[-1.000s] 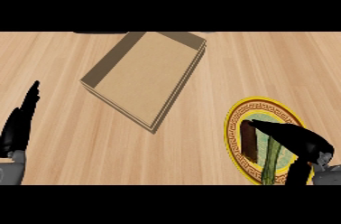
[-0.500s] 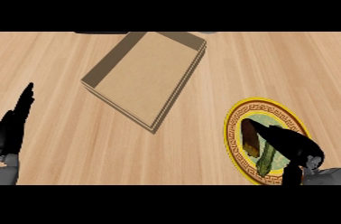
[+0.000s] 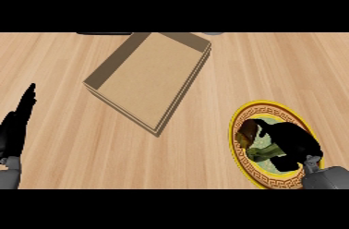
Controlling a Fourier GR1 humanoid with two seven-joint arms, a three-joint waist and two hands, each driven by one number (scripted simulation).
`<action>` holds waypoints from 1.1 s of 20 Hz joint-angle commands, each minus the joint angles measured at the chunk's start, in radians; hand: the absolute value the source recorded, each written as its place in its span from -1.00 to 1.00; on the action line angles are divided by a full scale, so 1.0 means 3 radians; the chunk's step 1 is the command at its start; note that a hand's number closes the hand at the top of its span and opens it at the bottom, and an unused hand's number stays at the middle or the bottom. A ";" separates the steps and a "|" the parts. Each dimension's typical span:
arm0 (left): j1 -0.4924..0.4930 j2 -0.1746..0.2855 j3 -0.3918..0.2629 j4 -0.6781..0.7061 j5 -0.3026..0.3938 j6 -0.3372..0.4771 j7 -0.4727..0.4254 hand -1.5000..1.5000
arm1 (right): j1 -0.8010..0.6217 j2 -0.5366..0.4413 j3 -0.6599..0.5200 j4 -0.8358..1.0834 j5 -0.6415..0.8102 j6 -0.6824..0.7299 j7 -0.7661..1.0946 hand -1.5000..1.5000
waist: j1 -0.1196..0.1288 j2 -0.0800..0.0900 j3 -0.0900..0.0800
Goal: Pick the squash from the plate and place it in the cardboard box
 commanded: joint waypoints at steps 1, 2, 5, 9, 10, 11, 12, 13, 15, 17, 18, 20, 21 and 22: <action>-0.0170 -0.0073 0.0037 0.0384 -0.0049 0.0001 -0.0243 0.00 | -0.0113 -0.0093 -0.0059 0.0353 0.0242 -0.0266 -0.0273 1.00 | -0.0016 0.0040 0.0027; -0.0286 -0.0041 0.0043 0.0260 -0.0071 0.0006 0.0029 0.00 | -0.0184 -0.0077 -0.0084 0.0411 0.0293 -0.0367 -0.0324 1.00 | -0.0012 0.0039 0.0028; -0.0140 0.0000 0.0072 0.0274 -0.0026 -0.0071 -0.0194 0.00 | -0.0721 0.0097 -0.0193 0.0756 0.0266 -0.0589 -0.0473 1.00 | 0.0050 0.0056 0.0030; -0.0210 0.0005 0.0031 0.0137 -0.0024 -0.0096 -0.0075 0.00 | -0.1289 0.0469 -0.0360 0.1150 0.0119 -0.0982 -0.0667 1.00 | 0.0196 0.0088 0.0039; -0.0110 -0.0114 -0.0065 0.0188 -0.0075 -0.0056 -0.0233 0.00 | -0.1547 0.0175 -0.0585 0.1323 0.0028 -0.0904 -0.0902 1.00 | 0.0191 0.0094 0.0035; -0.0237 -0.0073 -0.0042 0.0193 -0.0096 -0.0050 -0.0086 0.00 | -0.1659 0.0327 -0.0493 0.1460 0.0187 -0.1099 -0.0828 1.00 | 0.0140 0.0080 0.0034; -0.0155 -0.0132 -0.0028 0.0205 -0.0106 0.0026 -0.0159 0.00 | -0.1672 0.0305 -0.0553 0.1578 0.0253 -0.1351 -0.0885 1.00 | 0.0138 0.0080 0.0033; -0.0314 -0.0183 -0.0091 0.0226 -0.0197 0.0104 0.0013 0.00 | -0.1774 0.0340 -0.0571 0.1625 0.0263 -0.1406 -0.0893 1.00 | 0.0094 0.0073 0.0033; -0.0164 -0.0066 0.0035 0.0271 -0.0079 -0.0046 -0.0156 0.00 | -0.1895 0.0289 -0.0675 0.1819 0.0238 -0.1550 -0.1103 1.00 | 0.0076 0.0061 0.0030; -0.0336 -0.0101 -0.0039 0.0171 -0.0158 0.0010 0.0076 0.00 | -0.2196 0.0316 -0.0785 0.1937 0.0198 -0.1637 -0.1120 1.00 | 0.0094 0.0068 0.0032; -0.0186 -0.0134 -0.0008 0.0261 -0.0122 0.0013 -0.0126 0.00 | -0.2115 0.0363 -0.0816 0.1638 0.0091 -0.1703 -0.1173 1.00 | 0.0056 0.0053 0.0029; -0.0077 -0.0089 0.0020 0.0186 -0.0082 -0.0048 -0.0179 0.00 | -0.2305 0.0281 -0.0877 0.1642 0.0048 -0.1765 -0.1381 1.00 | 0.0079 0.0051 0.0029; -0.0069 -0.0017 0.0073 0.0097 -0.0045 -0.0102 -0.0072 0.00 | -0.2261 0.0287 -0.0886 0.1631 -0.0036 -0.1735 -0.1562 1.00 | 0.0060 0.0042 0.0030; -0.0199 -0.0118 0.0001 0.0215 -0.0144 0.0001 -0.0031 0.00 | -0.2381 0.0431 -0.0841 0.1682 -0.0001 -0.1777 -0.1506 1.00 | 0.0043 0.0048 0.0028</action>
